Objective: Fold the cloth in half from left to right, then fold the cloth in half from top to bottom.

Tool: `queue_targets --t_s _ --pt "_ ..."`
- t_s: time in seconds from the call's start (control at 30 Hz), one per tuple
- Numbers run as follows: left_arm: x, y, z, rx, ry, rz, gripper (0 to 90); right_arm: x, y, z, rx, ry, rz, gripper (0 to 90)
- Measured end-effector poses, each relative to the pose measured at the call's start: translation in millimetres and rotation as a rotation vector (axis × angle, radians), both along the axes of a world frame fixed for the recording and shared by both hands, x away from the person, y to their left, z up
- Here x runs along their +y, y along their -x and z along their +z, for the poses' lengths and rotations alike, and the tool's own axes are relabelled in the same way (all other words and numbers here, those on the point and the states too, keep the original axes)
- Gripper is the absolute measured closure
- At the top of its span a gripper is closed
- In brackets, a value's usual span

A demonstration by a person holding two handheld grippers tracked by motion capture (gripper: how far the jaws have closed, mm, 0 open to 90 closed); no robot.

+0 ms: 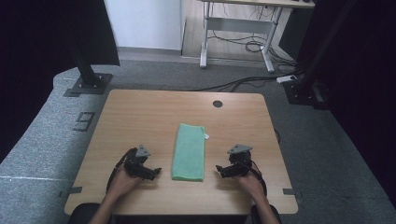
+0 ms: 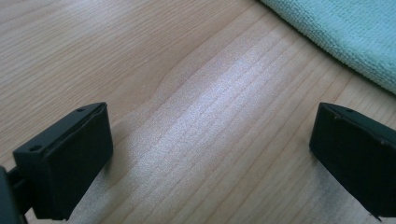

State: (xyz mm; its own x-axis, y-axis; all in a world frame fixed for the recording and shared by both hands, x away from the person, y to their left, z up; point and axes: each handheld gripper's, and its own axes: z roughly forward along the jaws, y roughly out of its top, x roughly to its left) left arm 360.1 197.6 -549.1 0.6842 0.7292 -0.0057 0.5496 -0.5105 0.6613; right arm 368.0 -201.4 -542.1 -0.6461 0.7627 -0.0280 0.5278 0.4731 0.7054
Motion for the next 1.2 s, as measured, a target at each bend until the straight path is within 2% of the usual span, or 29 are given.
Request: queue_targets --t_s 0.27,0.4,1.03,1.2 --pt "-0.3 -0.9 -0.1 0.002 0.001 0.001 0.0 3.3 0.5 -10.5 0.003 0.006 0.023 0.0" --pt "-0.4 -1.2 -0.2 0.003 0.001 0.001 0.0 3.0 0.6 -14.6 0.010 -0.035 0.030 0.0" --pt "-0.9 -1.7 -0.1 0.003 0.000 0.005 0.0 3.6 0.3 -14.6 0.011 -0.034 0.031 0.0" --pt "-0.8 -1.6 -0.1 0.003 0.000 0.007 0.0 5.1 0.4 -14.2 0.016 -0.034 0.011 0.0"
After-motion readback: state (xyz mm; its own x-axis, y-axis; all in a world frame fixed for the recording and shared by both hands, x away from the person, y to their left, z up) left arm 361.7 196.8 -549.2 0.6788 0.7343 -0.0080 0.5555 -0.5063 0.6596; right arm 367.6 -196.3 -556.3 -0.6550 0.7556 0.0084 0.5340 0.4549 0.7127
